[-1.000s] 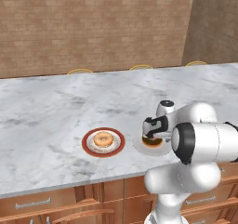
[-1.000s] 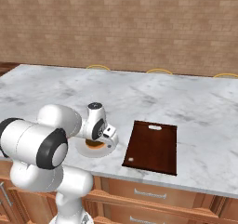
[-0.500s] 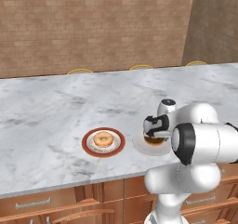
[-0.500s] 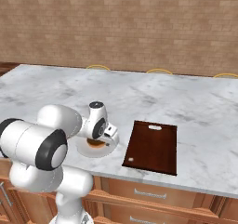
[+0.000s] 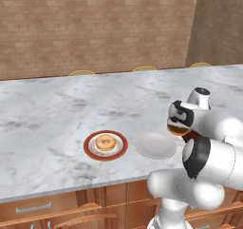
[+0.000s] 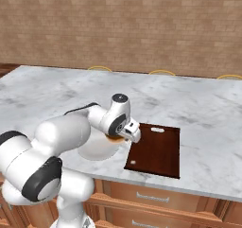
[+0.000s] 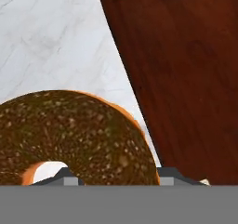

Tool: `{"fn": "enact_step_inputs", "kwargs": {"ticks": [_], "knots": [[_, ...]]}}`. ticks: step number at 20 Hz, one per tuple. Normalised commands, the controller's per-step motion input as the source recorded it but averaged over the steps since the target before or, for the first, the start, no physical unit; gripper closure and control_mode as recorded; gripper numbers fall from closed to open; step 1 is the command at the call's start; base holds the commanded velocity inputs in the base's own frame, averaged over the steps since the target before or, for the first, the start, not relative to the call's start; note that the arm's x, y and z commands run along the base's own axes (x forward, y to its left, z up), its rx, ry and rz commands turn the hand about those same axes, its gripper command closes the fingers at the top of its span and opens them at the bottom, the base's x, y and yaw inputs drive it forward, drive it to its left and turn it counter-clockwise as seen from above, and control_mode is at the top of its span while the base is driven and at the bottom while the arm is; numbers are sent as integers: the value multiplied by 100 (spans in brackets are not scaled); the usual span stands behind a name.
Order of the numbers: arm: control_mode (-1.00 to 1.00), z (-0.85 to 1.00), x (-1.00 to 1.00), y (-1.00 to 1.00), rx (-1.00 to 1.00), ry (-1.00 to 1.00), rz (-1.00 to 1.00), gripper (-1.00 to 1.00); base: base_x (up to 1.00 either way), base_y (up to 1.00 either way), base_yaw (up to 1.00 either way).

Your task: Move the dessert items from the plates to the tray.

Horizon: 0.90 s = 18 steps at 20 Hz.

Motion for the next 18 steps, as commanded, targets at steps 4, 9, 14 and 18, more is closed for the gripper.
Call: {"fn": "enact_step_inputs", "kwargs": {"ticks": [4, 9, 14, 18], "knots": [[-100, 1, 67, -97, -11, 8, -14, 100, 0, 0, 0], [-100, -10, 59, -73, 4, -3, 0, 100, 0, 0, 0], [-100, -19, 52, -89, 2, -3, 3, 100, 0, 0, 0], [-100, -29, 44, -61, 0, 1, 1, 100, 0, 0, 0]]}}
